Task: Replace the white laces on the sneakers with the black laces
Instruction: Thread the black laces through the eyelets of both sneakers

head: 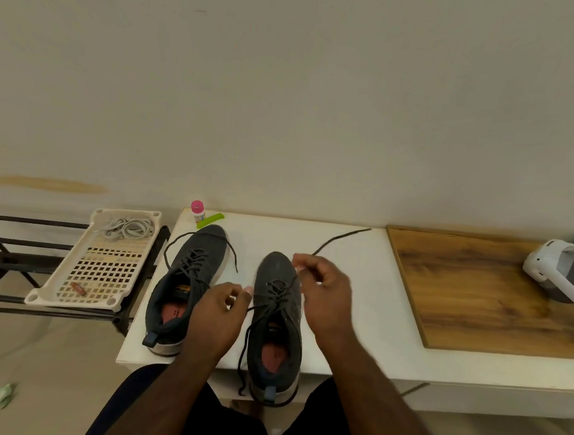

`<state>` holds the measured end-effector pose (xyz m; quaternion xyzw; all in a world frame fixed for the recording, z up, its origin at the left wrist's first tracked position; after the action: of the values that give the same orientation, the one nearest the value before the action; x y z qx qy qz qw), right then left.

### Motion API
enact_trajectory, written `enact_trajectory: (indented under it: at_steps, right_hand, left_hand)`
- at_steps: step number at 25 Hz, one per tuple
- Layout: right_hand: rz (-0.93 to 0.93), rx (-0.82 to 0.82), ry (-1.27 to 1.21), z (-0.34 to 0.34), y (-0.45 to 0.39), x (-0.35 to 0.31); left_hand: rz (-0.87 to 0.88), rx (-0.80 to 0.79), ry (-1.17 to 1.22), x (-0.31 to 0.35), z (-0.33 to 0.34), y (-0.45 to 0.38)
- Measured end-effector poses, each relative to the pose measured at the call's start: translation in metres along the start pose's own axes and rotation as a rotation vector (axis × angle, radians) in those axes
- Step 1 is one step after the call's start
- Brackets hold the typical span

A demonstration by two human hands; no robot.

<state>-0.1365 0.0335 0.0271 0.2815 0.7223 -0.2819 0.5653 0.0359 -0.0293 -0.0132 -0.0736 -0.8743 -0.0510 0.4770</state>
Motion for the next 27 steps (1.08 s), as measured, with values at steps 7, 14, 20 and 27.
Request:
enact_trajectory:
  at_steps: [7, 14, 20, 27]
  right_hand:
    - [-0.338, -0.518, 0.512, 0.044, 0.052, 0.020]
    - [-0.115, -0.215, 0.251, 0.020, 0.040, 0.024]
    - [0.073, -0.271, 0.025, 0.004, 0.031, 0.029]
    - [0.050, -0.215, 0.168, 0.011, 0.032, 0.034]
  left_hand:
    - [-0.029, -0.146, 0.495, 0.014, 0.003, 0.001]
    - [0.357, 0.111, 0.154, 0.013, -0.011, -0.006]
    - [0.580, 0.106, -0.091, 0.015, -0.002, -0.006]
    - [0.491, -0.040, -0.083, 0.012, 0.007, -0.003]
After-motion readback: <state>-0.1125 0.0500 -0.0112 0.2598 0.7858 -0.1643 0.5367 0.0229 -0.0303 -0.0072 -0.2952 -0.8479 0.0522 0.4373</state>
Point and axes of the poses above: each hand's wrist, its own y-axis away from the middle knuckle, its own z-axis out of the palm, x = y × z, the point moved 4 cm from there along -y, towards the middle knuckle, and after that the axes turned 6 degrees about x, right-handed, at the moved point
